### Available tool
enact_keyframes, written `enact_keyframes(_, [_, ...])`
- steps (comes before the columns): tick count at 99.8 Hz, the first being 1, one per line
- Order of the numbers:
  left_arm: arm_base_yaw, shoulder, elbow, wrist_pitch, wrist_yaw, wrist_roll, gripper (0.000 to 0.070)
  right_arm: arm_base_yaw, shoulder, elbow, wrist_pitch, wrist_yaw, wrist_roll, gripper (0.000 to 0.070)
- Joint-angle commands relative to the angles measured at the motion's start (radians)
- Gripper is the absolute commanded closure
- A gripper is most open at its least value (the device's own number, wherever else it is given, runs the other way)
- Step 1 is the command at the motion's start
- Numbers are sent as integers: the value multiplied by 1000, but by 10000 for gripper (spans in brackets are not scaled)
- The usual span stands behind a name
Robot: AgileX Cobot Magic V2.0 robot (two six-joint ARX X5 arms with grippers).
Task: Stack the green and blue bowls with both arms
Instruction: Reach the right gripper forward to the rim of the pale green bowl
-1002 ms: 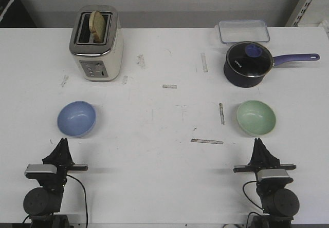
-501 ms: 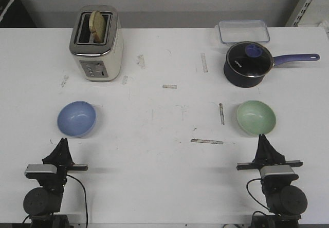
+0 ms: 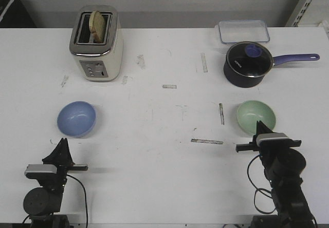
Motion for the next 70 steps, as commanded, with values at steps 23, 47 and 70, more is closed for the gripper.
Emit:
enact_keyframes(23, [-1, -2, -22, 15, -3, 5, 699, -2, 237, 245, -167, 20, 4, 693])
enact_keyframes(47, [-1, -2, -22, 14, -3, 5, 699, -61, 437, 462, -452, 4, 103, 692])
enact_keyframes(70, [-1, -2, -22, 15, -3, 5, 699, -214, 542, 534, -534, -102, 184, 623])
